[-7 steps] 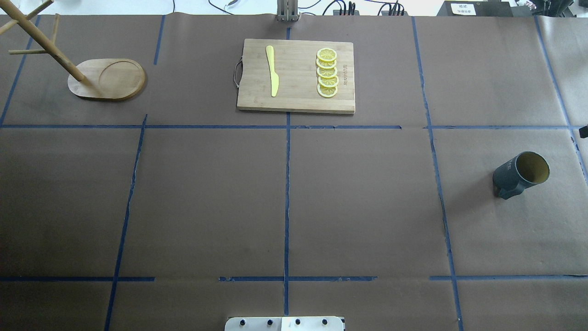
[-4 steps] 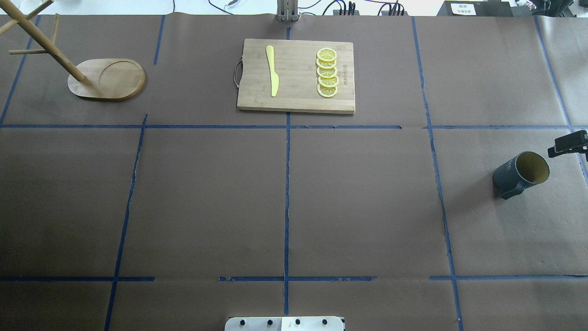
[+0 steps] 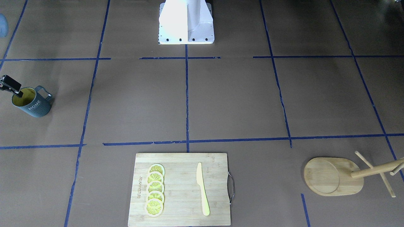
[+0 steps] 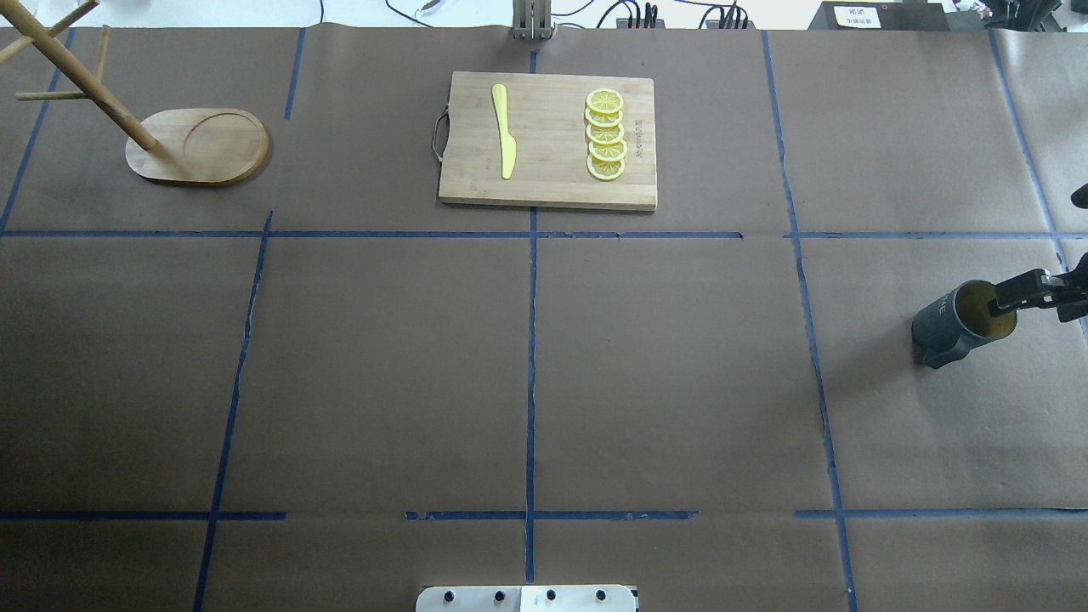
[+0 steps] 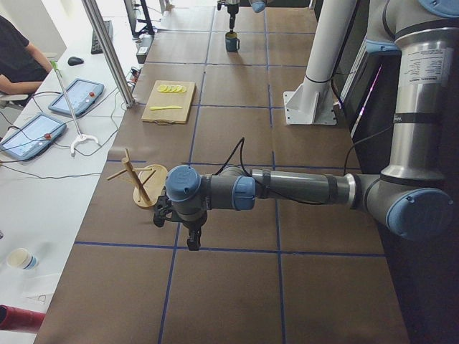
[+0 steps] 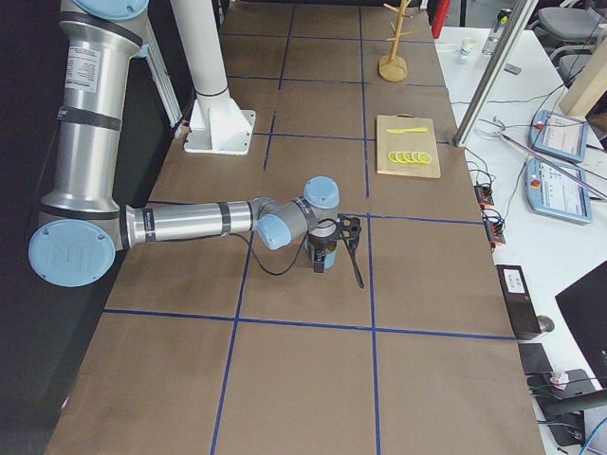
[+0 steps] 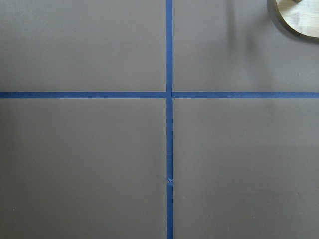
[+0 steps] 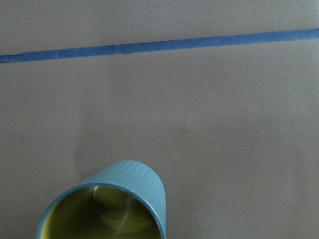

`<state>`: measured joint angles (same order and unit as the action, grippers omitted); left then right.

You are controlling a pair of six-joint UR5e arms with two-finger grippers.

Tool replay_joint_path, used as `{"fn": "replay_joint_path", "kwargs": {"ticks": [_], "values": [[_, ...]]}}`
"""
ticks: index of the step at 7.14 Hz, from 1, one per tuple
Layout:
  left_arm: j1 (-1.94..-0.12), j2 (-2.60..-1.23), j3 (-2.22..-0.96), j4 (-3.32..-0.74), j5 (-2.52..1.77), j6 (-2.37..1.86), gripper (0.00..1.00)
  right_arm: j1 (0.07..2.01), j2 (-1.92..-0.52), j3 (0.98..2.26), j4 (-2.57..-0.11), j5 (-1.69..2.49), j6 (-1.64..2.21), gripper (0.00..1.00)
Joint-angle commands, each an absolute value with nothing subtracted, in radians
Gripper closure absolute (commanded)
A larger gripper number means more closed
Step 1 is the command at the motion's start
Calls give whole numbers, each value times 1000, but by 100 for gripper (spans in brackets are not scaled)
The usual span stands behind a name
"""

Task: Hang cup on storage rack
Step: 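Lower the right gripper onto the teal mug rim and grasp it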

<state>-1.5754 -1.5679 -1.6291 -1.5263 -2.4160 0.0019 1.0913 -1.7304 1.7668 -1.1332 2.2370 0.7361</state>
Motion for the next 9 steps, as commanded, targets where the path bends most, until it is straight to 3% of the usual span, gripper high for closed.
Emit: {"fn": "replay_joint_path", "kwargs": {"ticks": [1, 2, 3, 4, 7, 9], "values": [[-1575, -1568, -1629, -1526, -2416, 3, 0, 1062, -1718, 1729, -1132, 2232, 736, 1], [-1575, -1568, -1629, -1526, -2416, 3, 0, 1060, -1717, 1730, -1132, 2230, 750, 40], [-1575, -1571, -1629, -1526, -2416, -1, 0, 1060, -1679, 1730, -1135, 2235, 793, 95], [-1575, -1574, -1629, -1526, -2416, 2, 0, 1060, -1671, 1729, -1138, 2232, 796, 100], [-1574, -1577, -1631, -1526, -2416, -2, 0, 1075, -1667, 1744, -1158, 2250, 801, 100], [-1574, -1577, -1638, -1526, -2416, -2, 0, 1124, -1463, 1805, -1427, 2336, 1078, 100]]}}
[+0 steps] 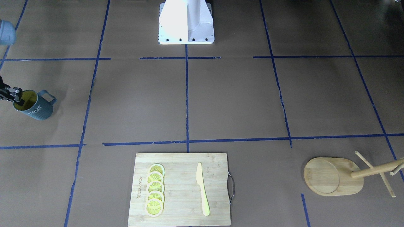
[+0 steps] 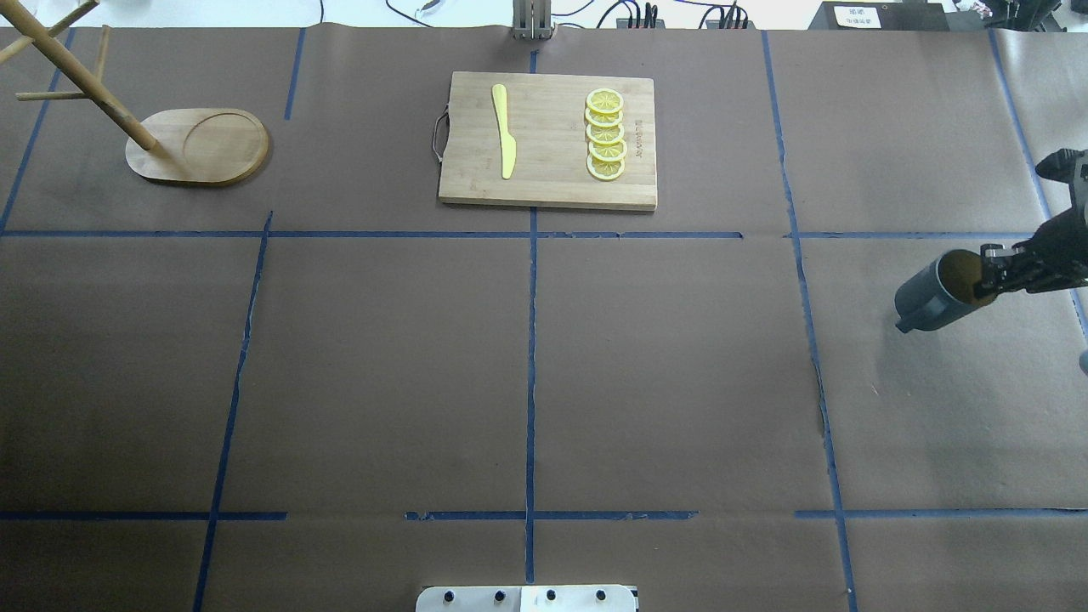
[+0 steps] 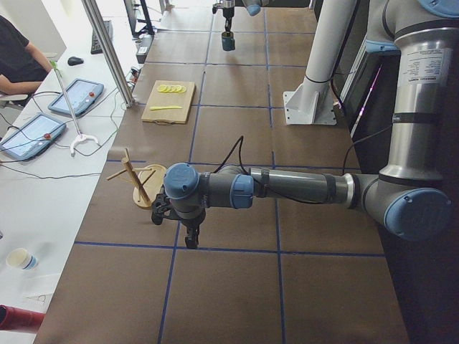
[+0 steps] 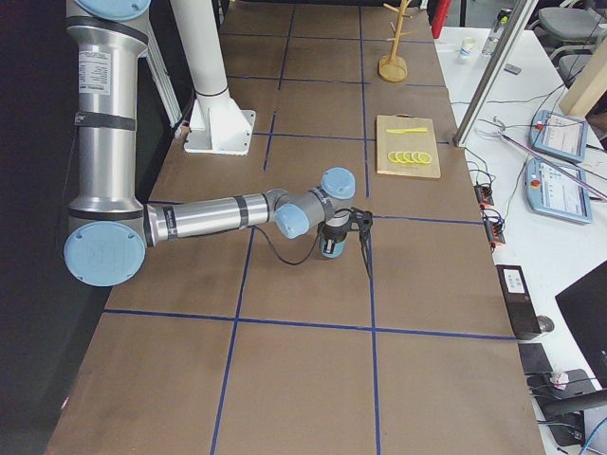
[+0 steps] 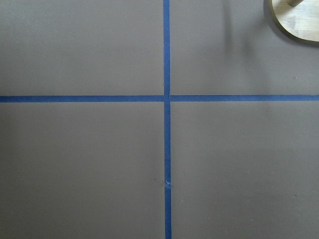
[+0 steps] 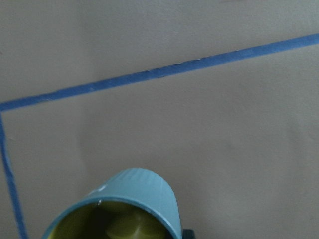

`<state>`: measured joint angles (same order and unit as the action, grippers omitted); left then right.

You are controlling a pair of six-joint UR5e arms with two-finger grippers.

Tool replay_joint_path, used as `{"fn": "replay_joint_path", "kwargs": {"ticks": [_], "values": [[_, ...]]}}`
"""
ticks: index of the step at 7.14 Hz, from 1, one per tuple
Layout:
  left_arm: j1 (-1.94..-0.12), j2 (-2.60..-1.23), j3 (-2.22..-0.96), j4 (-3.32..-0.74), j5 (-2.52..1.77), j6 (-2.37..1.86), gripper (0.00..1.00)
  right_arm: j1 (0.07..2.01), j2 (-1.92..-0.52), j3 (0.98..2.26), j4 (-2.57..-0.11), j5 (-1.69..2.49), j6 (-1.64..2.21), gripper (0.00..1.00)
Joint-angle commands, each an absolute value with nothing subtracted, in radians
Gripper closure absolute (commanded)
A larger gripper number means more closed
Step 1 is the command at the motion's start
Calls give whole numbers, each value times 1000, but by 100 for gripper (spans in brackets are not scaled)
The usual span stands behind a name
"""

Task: Hang cup on storage rack
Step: 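Carry the teal mug with the right gripper to the table center and set it down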

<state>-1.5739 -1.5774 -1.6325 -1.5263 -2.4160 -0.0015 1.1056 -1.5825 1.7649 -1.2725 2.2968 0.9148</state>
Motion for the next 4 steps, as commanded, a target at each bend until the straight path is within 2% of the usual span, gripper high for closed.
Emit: {"fn": "replay_joint_path", "kwargs": {"ticks": [1, 4], "values": [[-1574, -1577, -1638, -1526, -2416, -2, 0, 1121, -1394, 1834, -1501, 2339, 1151, 100], [-1574, -1575, -1638, -1526, -2416, -2, 0, 970, -1187, 1851, -1565, 2312, 1468, 100]]}}
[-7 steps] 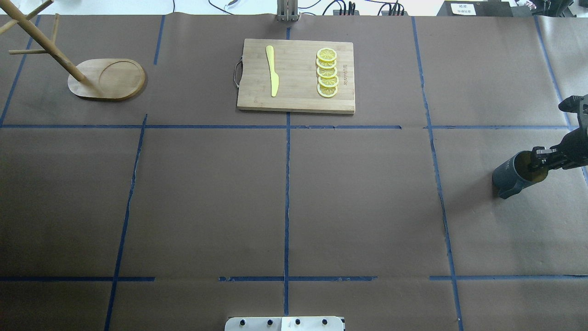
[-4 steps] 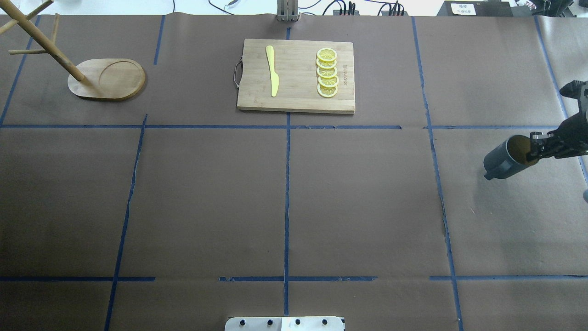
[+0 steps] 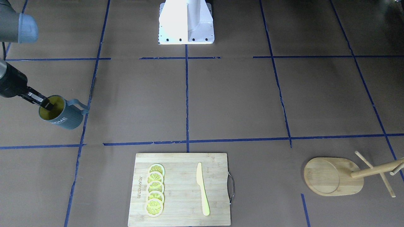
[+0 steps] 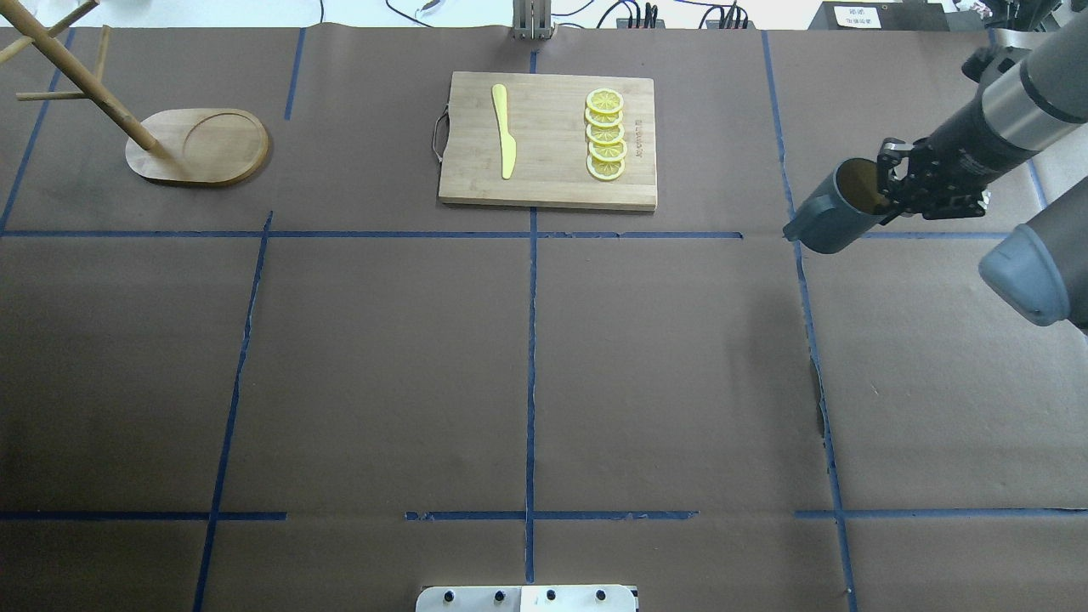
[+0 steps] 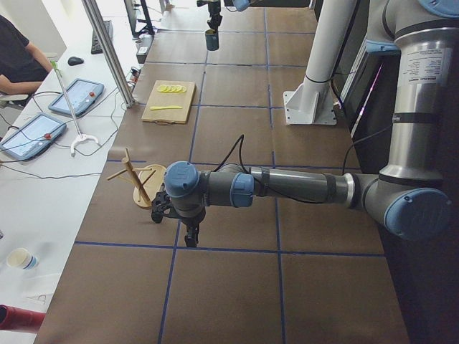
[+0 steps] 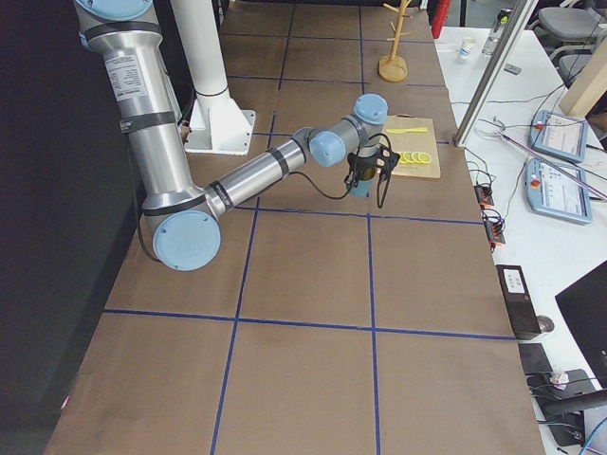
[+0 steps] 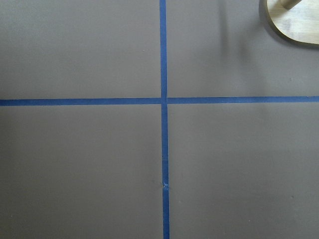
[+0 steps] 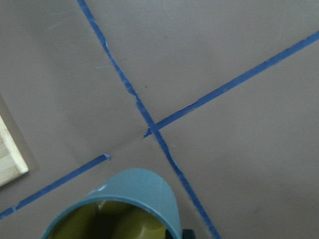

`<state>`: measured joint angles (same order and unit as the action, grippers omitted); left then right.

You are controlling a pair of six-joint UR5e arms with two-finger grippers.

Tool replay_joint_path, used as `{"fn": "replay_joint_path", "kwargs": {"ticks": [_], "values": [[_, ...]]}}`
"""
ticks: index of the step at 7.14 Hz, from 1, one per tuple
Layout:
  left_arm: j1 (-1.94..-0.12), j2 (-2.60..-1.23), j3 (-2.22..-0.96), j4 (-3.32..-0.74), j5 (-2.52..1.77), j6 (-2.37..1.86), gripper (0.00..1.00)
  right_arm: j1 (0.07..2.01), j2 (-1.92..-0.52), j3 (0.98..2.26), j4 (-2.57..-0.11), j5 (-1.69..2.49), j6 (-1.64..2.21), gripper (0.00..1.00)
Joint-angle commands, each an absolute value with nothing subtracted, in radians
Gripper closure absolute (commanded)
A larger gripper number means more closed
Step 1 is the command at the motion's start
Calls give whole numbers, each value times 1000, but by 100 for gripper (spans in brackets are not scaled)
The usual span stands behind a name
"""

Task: Hang cup on storage rack
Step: 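Carry the teal mug with the right gripper to the table center and set it down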

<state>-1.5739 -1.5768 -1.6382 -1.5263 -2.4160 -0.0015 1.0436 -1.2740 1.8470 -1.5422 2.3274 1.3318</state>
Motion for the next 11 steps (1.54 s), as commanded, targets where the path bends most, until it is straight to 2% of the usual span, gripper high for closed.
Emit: {"fn": "replay_joint_path", "kwargs": {"ticks": [1, 3, 4, 6, 8, 10, 11], "values": [[-1574, -1575, -1638, -1526, -2416, -2, 0, 868, -1120, 1864, -1590, 2227, 1561, 100], [-1575, -1569, -1638, -1526, -2416, -2, 0, 662, -927, 1855, -1750, 2037, 1584, 100], [-1575, -1568, -1638, -1526, -2416, -2, 0, 597, -889, 1833, -1750, 1978, 1644, 100], [-1574, -1571, -1640, -1526, -2416, -2, 0, 526, -761, 1658, -1744, 1906, 1689, 100], [-1574, -1571, -1640, -1526, -2416, -2, 0, 517, -738, 1570, -1688, 1899, 1687, 99], [-1574, -1575, -1638, -1526, -2416, -2, 0, 517, -739, 1566, -1684, 1901, 1686, 95], [-1574, -1575, -1638, -1526, -2416, -2, 0, 517, -739, 1565, -1683, 1902, 1686, 72]]}}
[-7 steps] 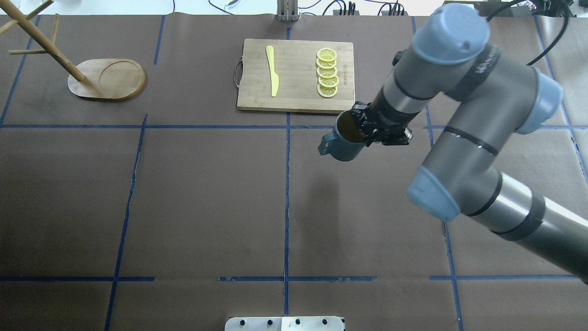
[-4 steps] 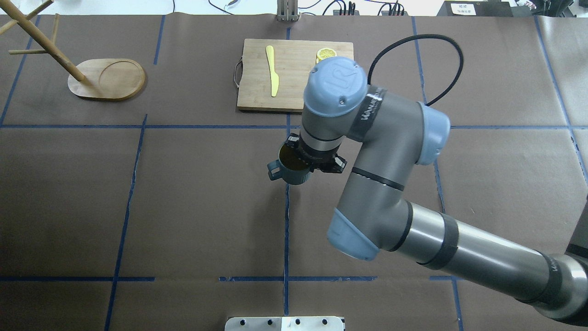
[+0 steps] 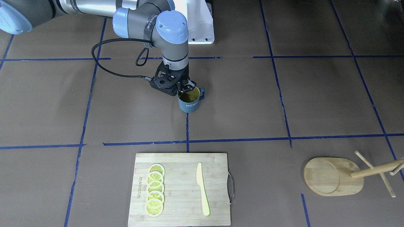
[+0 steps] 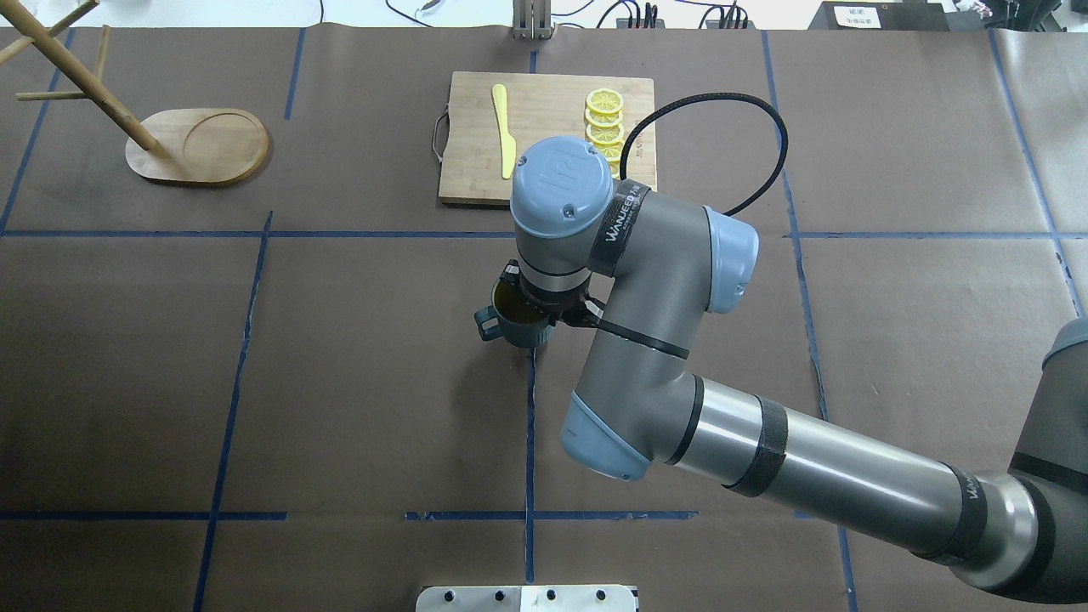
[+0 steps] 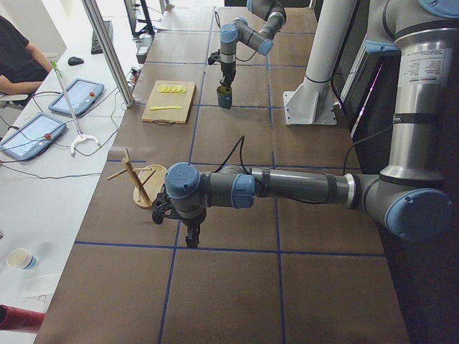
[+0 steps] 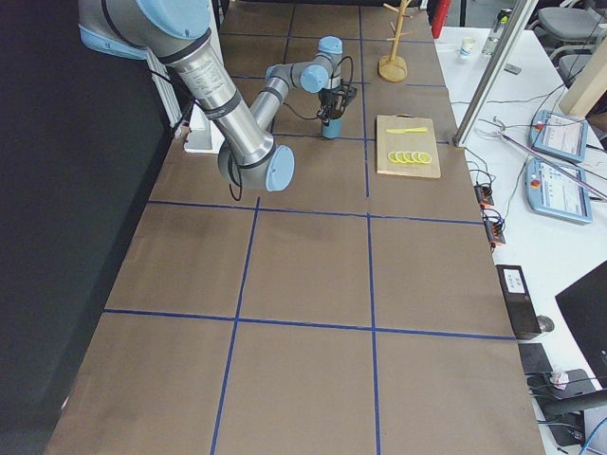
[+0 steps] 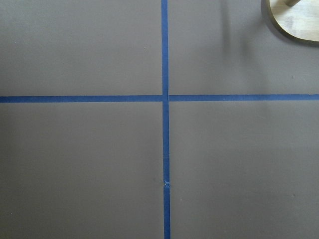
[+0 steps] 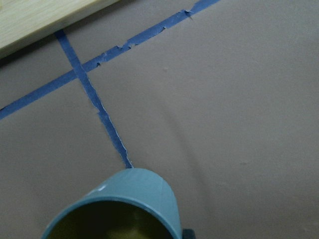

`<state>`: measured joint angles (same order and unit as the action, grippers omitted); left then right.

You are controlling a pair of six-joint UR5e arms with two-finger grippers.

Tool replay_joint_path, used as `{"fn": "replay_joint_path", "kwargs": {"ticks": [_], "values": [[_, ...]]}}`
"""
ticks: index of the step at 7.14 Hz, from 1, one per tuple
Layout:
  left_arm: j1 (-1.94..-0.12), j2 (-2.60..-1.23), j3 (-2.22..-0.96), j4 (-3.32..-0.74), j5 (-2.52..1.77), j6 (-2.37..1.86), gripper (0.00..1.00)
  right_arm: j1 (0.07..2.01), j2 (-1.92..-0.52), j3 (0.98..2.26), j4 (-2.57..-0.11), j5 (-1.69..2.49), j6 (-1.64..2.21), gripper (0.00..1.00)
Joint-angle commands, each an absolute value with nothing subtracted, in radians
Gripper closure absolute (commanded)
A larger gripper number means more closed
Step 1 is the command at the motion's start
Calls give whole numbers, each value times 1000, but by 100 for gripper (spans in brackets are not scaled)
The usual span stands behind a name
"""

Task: Hang cup on storage rack
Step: 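Carry the teal mug with the right gripper to the table center and set it down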

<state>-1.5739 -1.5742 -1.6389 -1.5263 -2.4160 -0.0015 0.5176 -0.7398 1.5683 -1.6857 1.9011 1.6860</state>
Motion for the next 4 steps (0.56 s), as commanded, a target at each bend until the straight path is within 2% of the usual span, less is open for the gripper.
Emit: {"fn": "replay_joint_path", "kwargs": {"ticks": [1, 2, 4], "values": [[-1574, -1577, -1638, -1526, -2416, -2, 0, 517, -741, 1568, -1681, 1904, 1677, 4], [-1574, -1577, -1638, -1526, -2415, -2, 0, 517, -739, 1578, -1680, 1904, 1683, 0], [-1574, -1578, -1684, -1526, -2414, 3, 0, 531, -739, 1612, -1681, 1910, 1683, 0]]}}
